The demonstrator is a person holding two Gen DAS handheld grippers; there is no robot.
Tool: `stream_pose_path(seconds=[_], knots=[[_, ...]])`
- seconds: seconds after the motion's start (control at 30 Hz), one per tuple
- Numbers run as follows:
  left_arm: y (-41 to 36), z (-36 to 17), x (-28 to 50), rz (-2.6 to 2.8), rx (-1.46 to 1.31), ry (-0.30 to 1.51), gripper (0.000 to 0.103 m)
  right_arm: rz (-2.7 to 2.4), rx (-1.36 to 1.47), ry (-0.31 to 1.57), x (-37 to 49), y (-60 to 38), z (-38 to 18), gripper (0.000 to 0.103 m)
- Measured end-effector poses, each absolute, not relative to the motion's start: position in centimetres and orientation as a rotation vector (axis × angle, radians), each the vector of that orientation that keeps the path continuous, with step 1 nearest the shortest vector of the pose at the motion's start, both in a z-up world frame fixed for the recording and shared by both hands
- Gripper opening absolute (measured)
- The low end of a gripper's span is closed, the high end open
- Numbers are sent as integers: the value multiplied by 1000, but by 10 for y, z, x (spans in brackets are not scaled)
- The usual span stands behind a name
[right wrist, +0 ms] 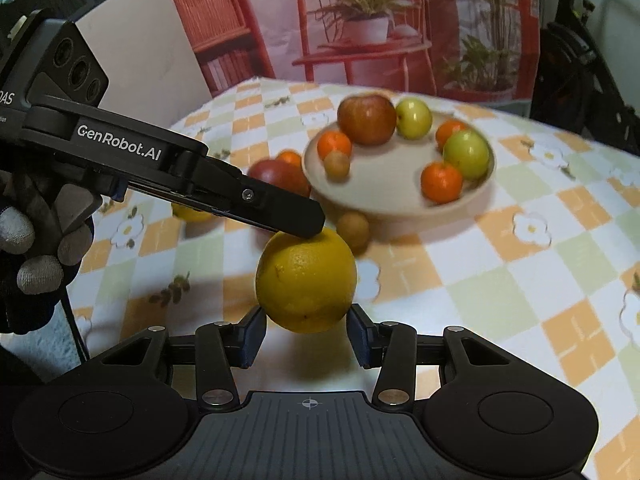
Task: Organize fruits
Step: 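Close both grippers around the yellow grapefruit from opposite sides, then lift the grapefruit with both grippers and carry it over the plate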
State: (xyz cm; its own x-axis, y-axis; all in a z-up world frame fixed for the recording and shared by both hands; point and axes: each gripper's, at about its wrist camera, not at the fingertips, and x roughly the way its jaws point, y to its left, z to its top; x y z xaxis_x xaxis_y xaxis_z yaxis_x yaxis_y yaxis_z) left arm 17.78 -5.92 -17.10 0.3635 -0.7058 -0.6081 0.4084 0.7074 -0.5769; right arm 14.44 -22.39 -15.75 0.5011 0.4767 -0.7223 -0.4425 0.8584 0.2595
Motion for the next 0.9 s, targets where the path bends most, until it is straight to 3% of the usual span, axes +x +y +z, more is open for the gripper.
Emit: stream_pose_path(seconds=[0.6, 0.9], knots=[[-65, -88, 219, -713, -254, 753, 36, 571, -12, 712, 208, -225, -88, 41], [-78, -95, 263, -698, -233, 782, 36, 579, -24, 733, 258, -231, -94, 41]])
